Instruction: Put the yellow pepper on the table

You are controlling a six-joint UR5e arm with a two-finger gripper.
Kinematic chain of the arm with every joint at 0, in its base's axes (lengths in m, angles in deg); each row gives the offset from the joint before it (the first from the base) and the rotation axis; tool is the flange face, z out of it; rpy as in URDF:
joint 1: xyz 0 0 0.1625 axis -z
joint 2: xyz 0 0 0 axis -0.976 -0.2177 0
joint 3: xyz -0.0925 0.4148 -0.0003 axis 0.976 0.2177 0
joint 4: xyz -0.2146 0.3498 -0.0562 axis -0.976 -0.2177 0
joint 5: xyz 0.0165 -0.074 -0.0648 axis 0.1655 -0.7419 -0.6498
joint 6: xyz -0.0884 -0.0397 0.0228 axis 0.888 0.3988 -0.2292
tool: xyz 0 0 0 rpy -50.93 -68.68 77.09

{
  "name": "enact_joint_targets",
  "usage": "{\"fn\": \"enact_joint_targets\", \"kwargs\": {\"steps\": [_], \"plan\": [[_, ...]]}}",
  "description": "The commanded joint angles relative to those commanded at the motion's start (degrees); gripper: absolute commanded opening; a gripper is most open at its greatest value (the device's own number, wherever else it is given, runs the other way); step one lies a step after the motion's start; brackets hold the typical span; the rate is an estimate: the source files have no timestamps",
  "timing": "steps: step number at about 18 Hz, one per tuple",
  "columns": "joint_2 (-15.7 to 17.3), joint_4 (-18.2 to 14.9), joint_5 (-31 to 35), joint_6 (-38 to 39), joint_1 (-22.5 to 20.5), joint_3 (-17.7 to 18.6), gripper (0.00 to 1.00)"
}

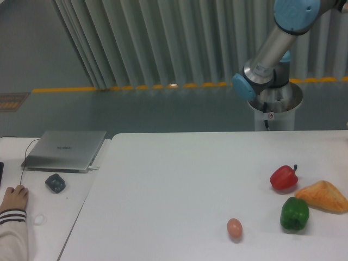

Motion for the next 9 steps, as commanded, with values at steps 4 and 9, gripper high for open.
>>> {"fn": "enact_joint_targets", "kwargs": {"steps": [4, 9], "plan": [[-0.3, 0.0, -1.6, 0.5, 0.2, 0.0, 1.0], [-1.6, 1.4, -2.3, 0.5, 0.5, 0.3, 1.0]]}}
